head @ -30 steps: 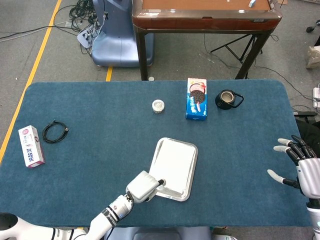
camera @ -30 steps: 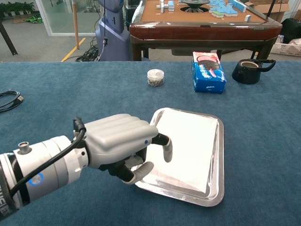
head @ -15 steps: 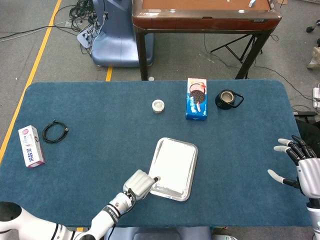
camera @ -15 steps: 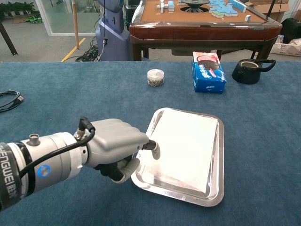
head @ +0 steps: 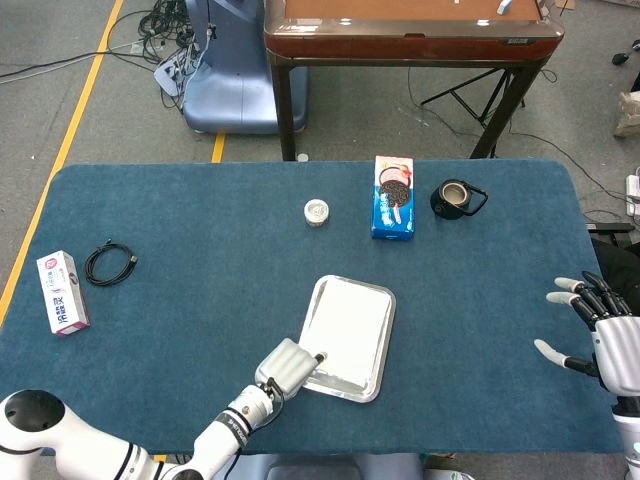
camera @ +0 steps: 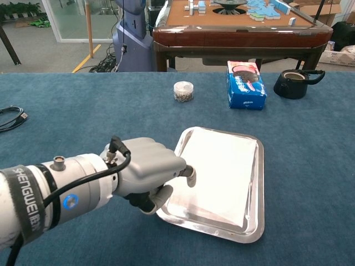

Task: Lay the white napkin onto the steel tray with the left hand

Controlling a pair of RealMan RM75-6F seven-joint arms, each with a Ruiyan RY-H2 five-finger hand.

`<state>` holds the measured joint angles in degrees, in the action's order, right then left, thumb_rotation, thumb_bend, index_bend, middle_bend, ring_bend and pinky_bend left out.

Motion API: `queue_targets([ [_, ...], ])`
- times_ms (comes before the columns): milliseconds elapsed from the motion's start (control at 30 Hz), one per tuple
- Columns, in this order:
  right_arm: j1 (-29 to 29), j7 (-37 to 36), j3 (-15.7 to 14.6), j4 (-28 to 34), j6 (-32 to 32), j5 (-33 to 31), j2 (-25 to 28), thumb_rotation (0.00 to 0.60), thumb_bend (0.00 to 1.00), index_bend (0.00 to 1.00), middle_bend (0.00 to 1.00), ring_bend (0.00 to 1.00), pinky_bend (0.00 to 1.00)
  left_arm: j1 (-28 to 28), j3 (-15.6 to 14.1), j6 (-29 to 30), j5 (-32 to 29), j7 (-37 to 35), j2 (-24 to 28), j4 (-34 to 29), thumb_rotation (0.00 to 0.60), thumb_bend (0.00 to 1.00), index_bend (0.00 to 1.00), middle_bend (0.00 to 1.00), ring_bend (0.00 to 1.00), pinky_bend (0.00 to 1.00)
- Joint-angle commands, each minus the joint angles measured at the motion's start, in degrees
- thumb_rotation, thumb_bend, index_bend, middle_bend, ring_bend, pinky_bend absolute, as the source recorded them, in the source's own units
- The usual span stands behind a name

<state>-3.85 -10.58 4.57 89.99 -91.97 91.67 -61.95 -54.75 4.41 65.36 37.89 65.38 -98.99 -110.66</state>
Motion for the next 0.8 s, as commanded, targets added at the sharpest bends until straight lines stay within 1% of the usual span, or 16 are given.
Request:
queue_targets([
  [33,0.0,0.0,0.0,0.0,0.0,0.0,0.0,0.6,0.03,0.36,0.26,0.12,0.23,-1.9,0.8,1.2,-2.2,2.0,-0.8,0.0,0.6,0.72,0.22,1.0,1.0,1.0],
  [167,0.1,-0.2,0.0,0.1,-0.2,0.1,0.1,0.6,0.03,0.36,0.26,0.12,0.23,-3.3,1.0,2.5,-4.3,3.3,-1.5,0.1,0.6,0.72,0.22,1.0,1.0,1.0],
  [333,0.1,-0.4,0.0,0.2,-0.4,0.2,0.3,0.6,0.03,0.36,0.26,0.12,0.23,-4.5,0.6,3.5,-6.2,4.1,-2.3,0.8,0.6,0.72,0.22,1.0,1.0,1.0],
  [600,0.2,-0.4,0.0,0.2,-0.5,0.2,0.3,0.6,0.03,0.37,0.26,0.12,0.23,-5.6,-1.0,4.9,-6.9,4.7,-3.6,1.3,0.6,0.72,0.22,1.0,1.0,1.0],
  [800,0.2,-0.4,0.0,0.2,-0.4,0.2,0.3,0.6,0.03,0.37,0.26,0.12,0.23,-5.9,-1.6,5.4,-7.3,4.3,-4.3,1.5,0.6,0.72,0.22,1.0,1.0,1.0],
])
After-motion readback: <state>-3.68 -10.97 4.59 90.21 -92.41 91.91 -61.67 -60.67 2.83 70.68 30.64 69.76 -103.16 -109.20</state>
